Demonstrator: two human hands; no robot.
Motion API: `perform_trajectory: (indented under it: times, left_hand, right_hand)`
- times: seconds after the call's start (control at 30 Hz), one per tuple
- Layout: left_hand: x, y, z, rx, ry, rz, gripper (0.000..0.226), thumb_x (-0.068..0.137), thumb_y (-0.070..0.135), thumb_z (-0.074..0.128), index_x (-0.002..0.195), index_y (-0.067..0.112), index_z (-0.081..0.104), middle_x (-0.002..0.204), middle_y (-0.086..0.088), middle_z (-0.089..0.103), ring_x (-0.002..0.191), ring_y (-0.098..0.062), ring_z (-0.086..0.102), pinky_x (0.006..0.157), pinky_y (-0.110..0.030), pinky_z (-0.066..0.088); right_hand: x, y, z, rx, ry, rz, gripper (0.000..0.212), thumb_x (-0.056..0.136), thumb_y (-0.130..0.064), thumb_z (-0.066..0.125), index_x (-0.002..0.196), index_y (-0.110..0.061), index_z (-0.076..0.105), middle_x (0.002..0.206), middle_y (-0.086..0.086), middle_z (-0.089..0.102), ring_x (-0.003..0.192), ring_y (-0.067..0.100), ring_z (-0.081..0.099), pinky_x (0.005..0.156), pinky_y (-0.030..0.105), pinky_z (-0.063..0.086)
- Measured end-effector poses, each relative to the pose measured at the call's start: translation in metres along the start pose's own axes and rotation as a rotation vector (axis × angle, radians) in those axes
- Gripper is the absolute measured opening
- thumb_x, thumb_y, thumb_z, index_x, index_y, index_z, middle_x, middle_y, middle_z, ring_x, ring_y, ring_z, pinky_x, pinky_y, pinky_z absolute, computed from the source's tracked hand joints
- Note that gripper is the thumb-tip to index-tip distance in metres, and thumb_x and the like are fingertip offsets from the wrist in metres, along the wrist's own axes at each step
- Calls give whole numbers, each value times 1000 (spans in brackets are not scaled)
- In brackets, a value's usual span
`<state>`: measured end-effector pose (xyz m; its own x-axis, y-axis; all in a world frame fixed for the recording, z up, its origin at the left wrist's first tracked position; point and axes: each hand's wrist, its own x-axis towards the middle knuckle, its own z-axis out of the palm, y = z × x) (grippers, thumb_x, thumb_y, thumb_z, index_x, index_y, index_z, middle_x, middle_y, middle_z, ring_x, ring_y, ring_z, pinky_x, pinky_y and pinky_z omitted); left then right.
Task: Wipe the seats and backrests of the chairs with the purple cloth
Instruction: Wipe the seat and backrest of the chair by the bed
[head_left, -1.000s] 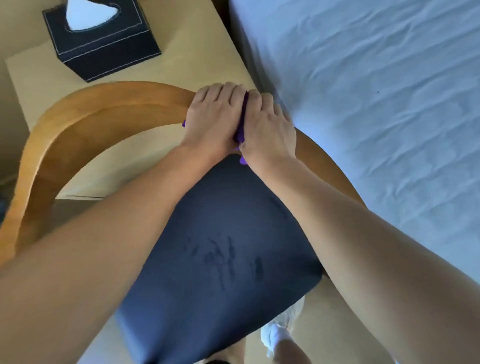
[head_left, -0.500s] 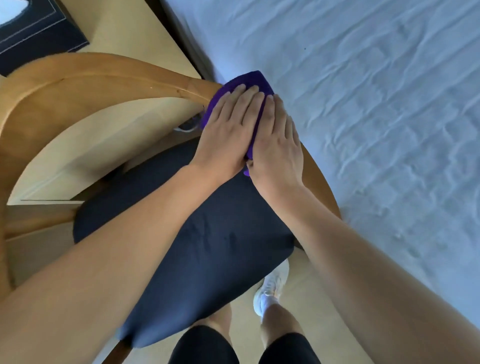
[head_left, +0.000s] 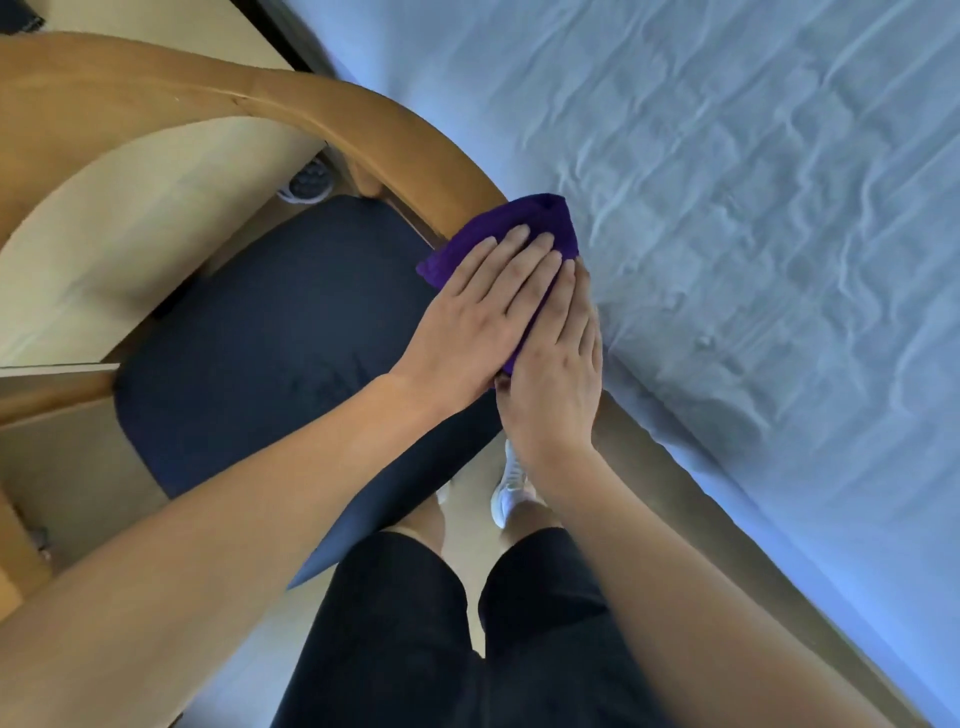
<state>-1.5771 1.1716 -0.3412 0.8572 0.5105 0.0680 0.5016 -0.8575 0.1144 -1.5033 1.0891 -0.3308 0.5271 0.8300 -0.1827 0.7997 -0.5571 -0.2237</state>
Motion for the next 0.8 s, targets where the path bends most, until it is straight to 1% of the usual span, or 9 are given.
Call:
perform_trajectory:
  times: [0.07, 0.13, 0.2, 0.3, 0.4, 0.5, 0.63, 0.7, 0.8]
  left_hand:
    - [-7, 16, 4, 17, 10, 40, 59, 100, 13, 48, 153, 2, 25, 160, -16, 27, 149, -32, 22, 121, -45, 23]
    - [-13, 28, 7, 24, 20, 71, 57, 101, 9, 46, 153, 2, 25, 160, -16, 27, 149, -32, 23, 121, -45, 24]
    - [-15, 32, 9, 17, 28, 73, 58, 100, 7, 46, 154, 2, 24, 160, -16, 27, 149, -32, 23, 121, -46, 24]
    - [-13, 22, 9, 3, 32, 101, 60, 100, 8, 49, 154, 3, 23, 161, -15, 26, 150, -31, 21, 120, -46, 24]
    - [-8, 6, 7, -33, 52, 109, 57, 101, 12, 48, 154, 8, 28, 161, -11, 28, 150, -26, 23, 120, -46, 25]
    - [-4, -12, 7, -23, 76, 54, 54, 102, 14, 48, 153, 10, 31, 160, -9, 30, 149, -25, 25, 120, -46, 25]
    - [8, -47, 2, 26, 116, -74, 54, 100, 15, 53, 151, 7, 36, 158, -9, 35, 148, -25, 29, 120, -42, 27]
    - [16, -70, -2, 44, 103, -147, 55, 100, 14, 53, 151, 6, 35, 158, -11, 34, 148, -25, 29, 121, -42, 27]
    - [23, -107, -6, 61, 63, -236, 63, 98, 15, 54, 154, 5, 27, 161, -11, 27, 150, -25, 23, 122, -40, 23]
  right_hand:
    - [-16, 11, 0, 6, 17, 26, 109, 74, -19, 84, 154, 4, 14, 162, 19, 19, 150, 27, 24, 123, 35, 20]
    - [-28, 19, 0, 5, 48, 47, 105, 75, -18, 85, 152, 5, 18, 160, 20, 24, 147, 27, 29, 120, 36, 27]
    - [-31, 21, 1, 14, 73, 54, 101, 77, -17, 84, 152, 5, 20, 159, 20, 26, 146, 27, 31, 118, 38, 33]
    - [-28, 19, 1, 35, 63, 43, 107, 74, -18, 85, 152, 4, 15, 159, 21, 24, 147, 30, 29, 120, 38, 29]
    - [-22, 16, 0, 48, 66, 30, 114, 69, -20, 88, 152, 2, 13, 158, 23, 26, 145, 35, 31, 118, 43, 31]
    - [-5, 4, 1, 57, 63, -3, 114, 69, -23, 87, 153, 2, 15, 159, 22, 24, 146, 36, 29, 119, 45, 30]
    - [38, -23, 4, -16, 11, -125, 109, 81, -27, 78, 156, -3, 3, 164, 18, 9, 151, 31, 13, 123, 40, 13]
    - [64, -42, 6, -24, 27, -184, 104, 84, -25, 76, 156, -3, 5, 164, 18, 8, 152, 30, 12, 124, 39, 11]
    - [98, -73, 11, -27, 55, -262, 96, 89, -24, 71, 157, -4, 7, 164, 16, 9, 152, 28, 12, 125, 39, 13]
